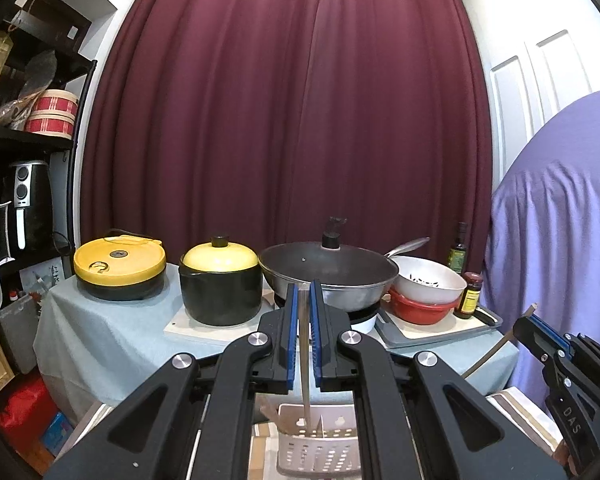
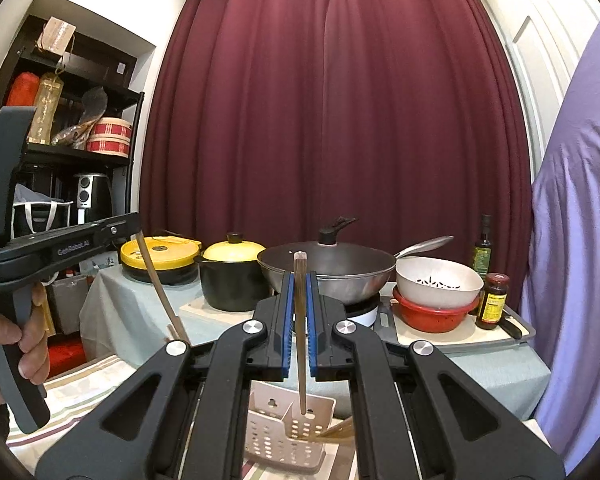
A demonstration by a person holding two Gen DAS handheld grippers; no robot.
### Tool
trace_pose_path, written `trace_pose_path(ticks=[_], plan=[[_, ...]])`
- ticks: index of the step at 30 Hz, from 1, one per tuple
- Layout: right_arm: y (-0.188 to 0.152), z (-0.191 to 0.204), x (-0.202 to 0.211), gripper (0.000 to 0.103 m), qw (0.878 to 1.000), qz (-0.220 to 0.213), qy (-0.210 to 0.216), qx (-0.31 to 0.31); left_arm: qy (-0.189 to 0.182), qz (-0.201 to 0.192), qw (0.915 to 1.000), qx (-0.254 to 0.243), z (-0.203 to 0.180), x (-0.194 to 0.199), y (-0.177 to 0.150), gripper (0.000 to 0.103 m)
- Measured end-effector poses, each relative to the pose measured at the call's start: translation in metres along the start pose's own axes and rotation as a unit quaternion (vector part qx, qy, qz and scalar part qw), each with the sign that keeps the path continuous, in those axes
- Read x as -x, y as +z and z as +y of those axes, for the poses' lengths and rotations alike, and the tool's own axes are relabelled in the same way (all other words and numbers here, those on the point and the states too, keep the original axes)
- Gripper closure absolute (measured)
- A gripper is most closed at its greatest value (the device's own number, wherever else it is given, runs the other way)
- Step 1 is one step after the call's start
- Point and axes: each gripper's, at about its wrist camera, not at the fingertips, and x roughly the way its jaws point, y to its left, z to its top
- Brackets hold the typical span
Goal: Organize utensils
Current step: 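Lower the chopsticks into the holder and open both tools, then withdraw both open tools back from the white holder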
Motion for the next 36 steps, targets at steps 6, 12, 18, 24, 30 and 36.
trace_pose_path(ticks=[6, 12, 18, 24, 30, 36], plan=[[-0.016, -0.003, -0.032, 0.097, 1.000, 0.031, 0.000, -0.001, 0.005, 0.020, 0.9998, -0.004, -0.001, -0.027, -0.016, 0.096], [-0.044, -0.004, -0.061, 0.097, 0.998, 0.070, 0.001, -0.009, 0.002, 0.043, 0.9991, -0.003, 0.001, -0.045, -0.037, 0.096], [-0.066, -0.003, -0.078, 0.097, 0.995, 0.095, -0.001, -0.012, -0.008, 0.061, 0.9981, -0.003, -0.001, -0.061, -0.058, 0.096], [-0.077, -0.002, -0.085, 0.097, 0.994, 0.111, -0.003, -0.013, -0.008, 0.071, 0.9974, -0.008, -0.004, -0.068, -0.070, 0.095], [-0.075, -0.004, -0.082, 0.079, 0.994, 0.105, -0.010, -0.023, -0.005, 0.074, 0.9972, -0.013, -0.007, -0.069, -0.073, 0.075], [-0.069, -0.006, -0.071, 0.063, 0.995, 0.095, -0.017, -0.029, 0.001, 0.062, 0.9979, -0.018, -0.008, -0.059, -0.069, 0.057]])
